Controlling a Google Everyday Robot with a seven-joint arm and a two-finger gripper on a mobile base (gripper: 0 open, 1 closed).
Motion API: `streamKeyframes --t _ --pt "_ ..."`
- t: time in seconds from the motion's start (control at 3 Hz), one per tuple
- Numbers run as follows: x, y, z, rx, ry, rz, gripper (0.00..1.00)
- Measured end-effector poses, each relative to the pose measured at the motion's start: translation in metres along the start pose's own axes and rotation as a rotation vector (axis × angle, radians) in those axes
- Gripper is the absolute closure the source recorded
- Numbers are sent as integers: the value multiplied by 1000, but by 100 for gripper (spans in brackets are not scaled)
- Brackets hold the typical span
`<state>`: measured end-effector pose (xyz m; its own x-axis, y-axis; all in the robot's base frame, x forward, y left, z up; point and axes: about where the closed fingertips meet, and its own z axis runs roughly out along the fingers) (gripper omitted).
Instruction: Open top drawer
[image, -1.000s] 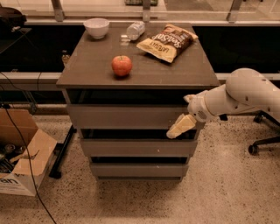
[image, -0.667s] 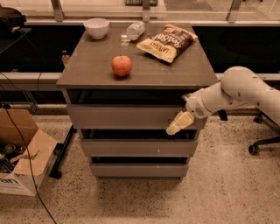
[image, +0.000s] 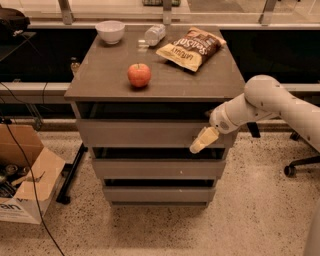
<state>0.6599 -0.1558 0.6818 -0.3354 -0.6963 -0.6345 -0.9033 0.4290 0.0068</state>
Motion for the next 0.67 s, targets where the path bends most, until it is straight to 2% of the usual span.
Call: streamKeyframes --t 0.33,0.67 --pt "21 13 0 -35 44 16 19" --pt "25 17 0 -43 53 20 42"
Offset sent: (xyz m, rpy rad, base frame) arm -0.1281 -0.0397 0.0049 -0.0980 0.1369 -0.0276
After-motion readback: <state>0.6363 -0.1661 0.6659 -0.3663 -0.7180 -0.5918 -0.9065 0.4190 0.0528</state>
